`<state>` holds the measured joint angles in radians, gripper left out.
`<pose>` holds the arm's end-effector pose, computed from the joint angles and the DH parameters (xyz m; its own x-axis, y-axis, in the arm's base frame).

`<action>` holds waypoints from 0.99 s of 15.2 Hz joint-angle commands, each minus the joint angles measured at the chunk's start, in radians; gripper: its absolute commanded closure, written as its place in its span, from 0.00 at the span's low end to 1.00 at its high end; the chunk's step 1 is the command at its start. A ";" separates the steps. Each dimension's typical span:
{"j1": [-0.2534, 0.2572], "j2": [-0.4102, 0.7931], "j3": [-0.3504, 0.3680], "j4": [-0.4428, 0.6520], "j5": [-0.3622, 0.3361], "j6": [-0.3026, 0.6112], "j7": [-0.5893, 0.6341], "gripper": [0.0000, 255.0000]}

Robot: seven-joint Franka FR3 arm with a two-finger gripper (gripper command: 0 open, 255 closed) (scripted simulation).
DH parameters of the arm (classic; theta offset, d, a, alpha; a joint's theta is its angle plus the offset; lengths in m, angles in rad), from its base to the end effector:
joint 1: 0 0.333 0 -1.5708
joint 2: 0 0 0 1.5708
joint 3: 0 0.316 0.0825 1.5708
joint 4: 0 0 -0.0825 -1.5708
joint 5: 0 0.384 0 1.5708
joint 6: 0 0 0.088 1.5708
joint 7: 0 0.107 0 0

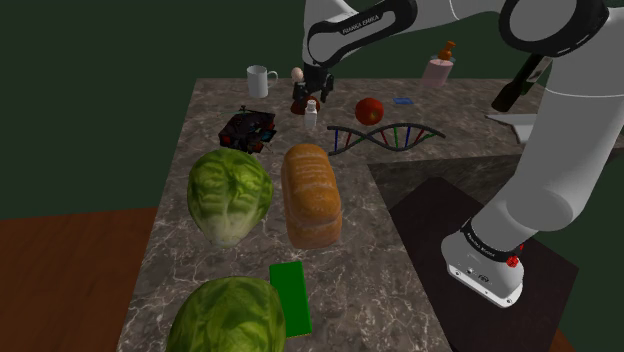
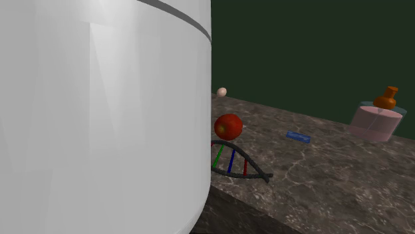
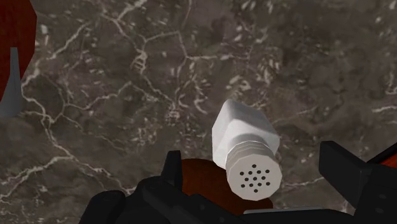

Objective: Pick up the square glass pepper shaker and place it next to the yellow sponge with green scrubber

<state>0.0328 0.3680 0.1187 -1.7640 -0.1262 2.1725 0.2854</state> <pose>0.6462 0.0873 0.3619 0.9957 -0.0719 0.0585 -0.0748 -0.9959 0.0499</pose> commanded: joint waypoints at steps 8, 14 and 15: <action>0.000 0.000 0.000 0.000 0.000 0.000 0.000 1.00; 0.000 -0.006 0.001 0.005 0.001 -0.011 -0.001 1.00; 0.000 -0.011 0.001 0.011 0.003 -0.022 -0.003 1.00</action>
<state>0.0321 0.3640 0.1190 -1.7551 -0.1247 2.1600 0.2830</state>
